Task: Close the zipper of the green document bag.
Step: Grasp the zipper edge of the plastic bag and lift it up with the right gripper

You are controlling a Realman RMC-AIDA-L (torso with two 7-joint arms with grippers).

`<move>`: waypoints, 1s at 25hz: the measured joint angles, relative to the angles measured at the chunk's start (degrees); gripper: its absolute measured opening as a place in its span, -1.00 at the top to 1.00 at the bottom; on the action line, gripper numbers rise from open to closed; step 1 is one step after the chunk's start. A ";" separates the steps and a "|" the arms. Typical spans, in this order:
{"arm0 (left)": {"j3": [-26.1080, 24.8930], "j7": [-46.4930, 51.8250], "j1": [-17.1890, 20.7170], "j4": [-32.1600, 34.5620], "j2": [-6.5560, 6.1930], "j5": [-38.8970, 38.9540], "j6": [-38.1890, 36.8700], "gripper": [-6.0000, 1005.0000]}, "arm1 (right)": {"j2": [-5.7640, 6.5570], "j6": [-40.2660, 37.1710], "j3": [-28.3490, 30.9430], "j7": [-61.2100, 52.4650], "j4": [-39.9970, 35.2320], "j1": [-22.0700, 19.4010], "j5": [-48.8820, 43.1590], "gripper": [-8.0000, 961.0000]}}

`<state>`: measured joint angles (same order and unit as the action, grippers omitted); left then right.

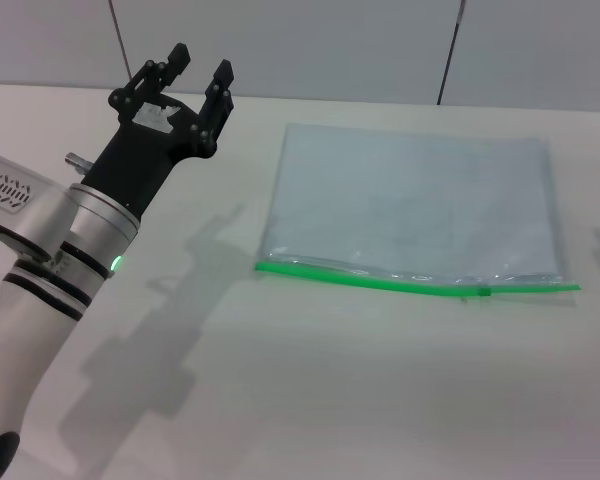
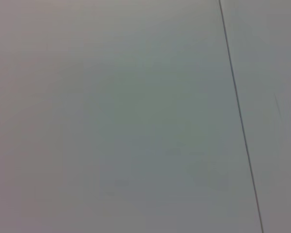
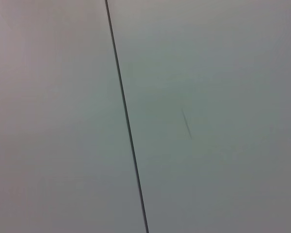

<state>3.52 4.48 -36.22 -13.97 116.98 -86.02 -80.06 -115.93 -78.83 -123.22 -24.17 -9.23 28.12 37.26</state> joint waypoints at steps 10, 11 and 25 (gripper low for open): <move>0.00 0.00 -0.06 0.00 0.00 -0.02 -0.06 -0.02 | 0.00 -0.10 -0.11 0.13 0.04 0.00 0.00 -0.39; 0.00 0.00 -0.07 0.00 0.00 -0.02 0.02 -0.02 | 0.00 -0.10 -0.33 0.37 0.13 0.02 0.00 -0.39; -0.12 0.00 0.08 0.14 -0.03 0.07 0.13 -0.02 | -0.24 -2.16 -9.98 32.96 0.88 -3.95 -0.18 -0.40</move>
<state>3.40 4.48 -36.15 -13.84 116.95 -85.96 -79.93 -116.16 -80.99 -133.21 8.79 -8.35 24.18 37.08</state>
